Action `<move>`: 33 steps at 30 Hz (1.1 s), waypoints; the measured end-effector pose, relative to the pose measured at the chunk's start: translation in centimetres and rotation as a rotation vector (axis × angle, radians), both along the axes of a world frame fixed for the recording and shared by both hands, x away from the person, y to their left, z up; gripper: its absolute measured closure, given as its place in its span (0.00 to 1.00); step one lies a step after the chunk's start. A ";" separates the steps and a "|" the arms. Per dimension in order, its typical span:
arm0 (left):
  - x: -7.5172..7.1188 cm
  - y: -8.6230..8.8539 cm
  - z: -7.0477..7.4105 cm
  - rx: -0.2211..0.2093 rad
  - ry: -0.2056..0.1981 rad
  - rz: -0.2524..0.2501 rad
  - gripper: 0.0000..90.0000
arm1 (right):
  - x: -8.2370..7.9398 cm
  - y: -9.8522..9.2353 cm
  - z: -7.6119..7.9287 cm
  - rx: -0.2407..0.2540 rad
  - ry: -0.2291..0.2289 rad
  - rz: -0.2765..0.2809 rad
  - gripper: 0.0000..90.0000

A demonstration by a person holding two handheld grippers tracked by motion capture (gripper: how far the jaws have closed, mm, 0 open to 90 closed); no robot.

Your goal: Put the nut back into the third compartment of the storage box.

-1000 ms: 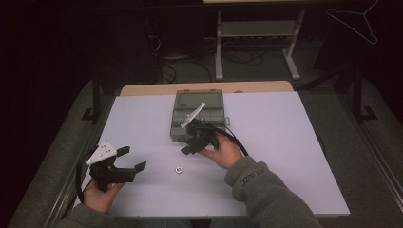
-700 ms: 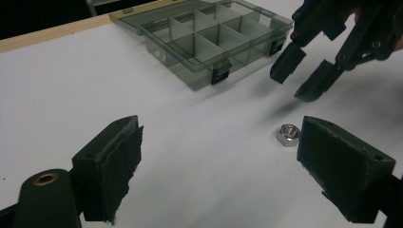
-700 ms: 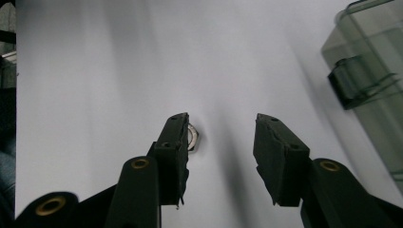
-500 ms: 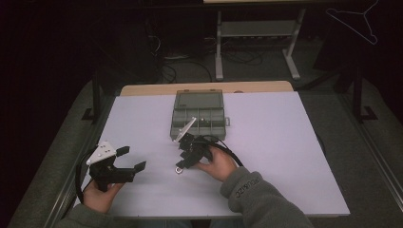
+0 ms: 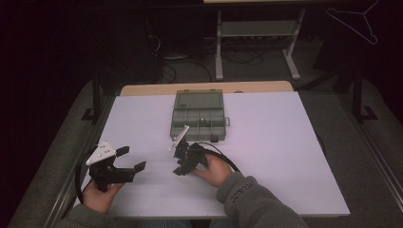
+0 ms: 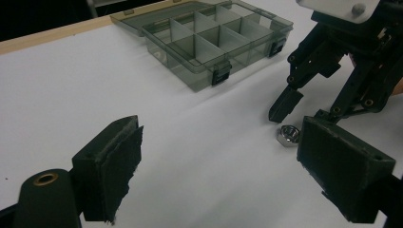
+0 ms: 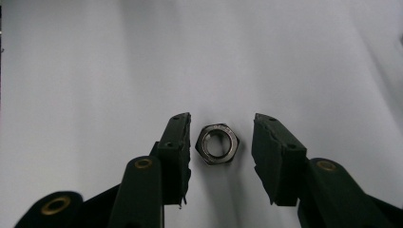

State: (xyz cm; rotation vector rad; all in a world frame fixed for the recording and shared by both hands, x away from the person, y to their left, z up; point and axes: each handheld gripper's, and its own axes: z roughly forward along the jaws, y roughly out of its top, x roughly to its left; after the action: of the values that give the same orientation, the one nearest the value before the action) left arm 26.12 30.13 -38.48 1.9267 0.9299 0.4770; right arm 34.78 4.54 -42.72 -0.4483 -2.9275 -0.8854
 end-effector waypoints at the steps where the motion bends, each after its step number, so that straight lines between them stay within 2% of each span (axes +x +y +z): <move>1: 0.0 0.0 0.0 0.000 0.000 0.000 0.16 | 0.0 0.0 0.0 0.000 0.000 0.000 0.63; 5: 0.0 0.0 0.0 0.000 -0.002 -0.001 0.16 | -0.3 0.3 -0.2 -0.021 -0.025 0.006 0.66; 16: -0.1 0.1 0.0 -0.010 -0.002 0.011 0.16 | -0.5 0.5 -0.2 -0.043 -0.044 0.017 0.76; 27: -0.1 0.1 0.1 -0.009 -0.006 0.012 0.16 | -0.3 0.2 -0.1 -0.029 -0.011 0.024 0.77; 33: -0.1 0.1 0.0 -0.009 -0.004 0.015 0.16 | 0.3 -0.5 0.9 0.003 -0.017 0.004 0.77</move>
State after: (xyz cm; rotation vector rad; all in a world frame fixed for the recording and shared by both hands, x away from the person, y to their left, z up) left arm 26.03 30.23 -38.43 1.9106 0.9429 0.4847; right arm 35.06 4.00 -41.79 -0.4375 -2.9408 -0.8975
